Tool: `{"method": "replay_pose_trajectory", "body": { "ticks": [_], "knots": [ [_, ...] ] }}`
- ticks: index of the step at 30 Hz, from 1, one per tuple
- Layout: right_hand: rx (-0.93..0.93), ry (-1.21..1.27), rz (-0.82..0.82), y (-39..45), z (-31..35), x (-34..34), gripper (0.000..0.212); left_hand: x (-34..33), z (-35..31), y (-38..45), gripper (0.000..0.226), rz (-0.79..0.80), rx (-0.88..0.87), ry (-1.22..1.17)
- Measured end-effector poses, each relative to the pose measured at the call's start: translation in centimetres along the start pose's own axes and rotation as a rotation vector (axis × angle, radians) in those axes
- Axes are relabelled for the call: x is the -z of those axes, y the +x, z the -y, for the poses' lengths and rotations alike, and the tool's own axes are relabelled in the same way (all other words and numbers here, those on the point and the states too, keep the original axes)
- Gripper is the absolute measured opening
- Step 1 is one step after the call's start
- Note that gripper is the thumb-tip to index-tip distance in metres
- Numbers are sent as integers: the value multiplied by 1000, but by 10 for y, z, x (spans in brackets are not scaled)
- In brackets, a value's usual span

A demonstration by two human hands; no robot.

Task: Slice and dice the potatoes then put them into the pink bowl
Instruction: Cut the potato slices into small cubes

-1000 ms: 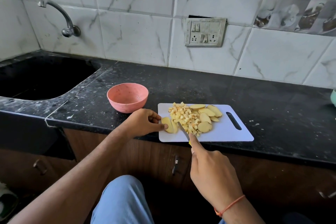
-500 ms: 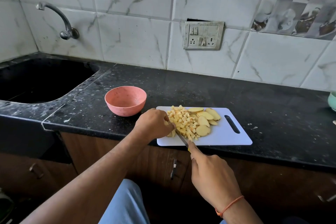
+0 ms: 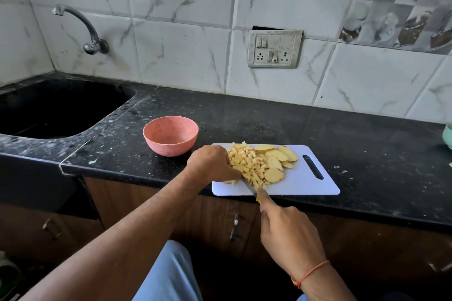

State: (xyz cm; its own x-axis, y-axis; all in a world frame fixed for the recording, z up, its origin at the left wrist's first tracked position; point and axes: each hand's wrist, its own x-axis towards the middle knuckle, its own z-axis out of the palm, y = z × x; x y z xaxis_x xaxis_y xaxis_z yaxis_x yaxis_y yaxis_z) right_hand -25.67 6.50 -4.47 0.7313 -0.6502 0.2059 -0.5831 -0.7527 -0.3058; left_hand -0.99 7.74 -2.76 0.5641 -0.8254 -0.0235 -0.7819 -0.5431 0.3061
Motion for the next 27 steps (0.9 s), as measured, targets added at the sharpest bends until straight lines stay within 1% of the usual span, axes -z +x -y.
{"method": "replay_pose_trajectory", "body": {
  "ticks": [6, 9, 13, 18, 21, 24, 27],
  "knots": [
    [1, 6, 3, 1, -2, 1, 52, -1, -6, -1, 43, 5, -12, 17],
    [2, 5, 6, 0, -2, 1, 52, 4, -4, -2, 44, 54, -73, 32],
    [1, 25, -8, 1, -3, 0, 52, 15, 3, -10, 38, 97, -165, 4],
    [5, 46, 18, 3, 0, 2, 53, 23, 13, -20, 39, 152, -260, -30],
    [2, 45, 26, 4, 3, 3, 52, 25, 19, -25, 43, 177, -338, -20],
    [4, 38, 19, 4, 5, 4, 52, 21, 28, -27, 52, 142, -348, -58],
    [10, 38, 14, 1, 7, 7, 54, 12, 36, -29, 61, 51, -254, -103]
  ]
}}
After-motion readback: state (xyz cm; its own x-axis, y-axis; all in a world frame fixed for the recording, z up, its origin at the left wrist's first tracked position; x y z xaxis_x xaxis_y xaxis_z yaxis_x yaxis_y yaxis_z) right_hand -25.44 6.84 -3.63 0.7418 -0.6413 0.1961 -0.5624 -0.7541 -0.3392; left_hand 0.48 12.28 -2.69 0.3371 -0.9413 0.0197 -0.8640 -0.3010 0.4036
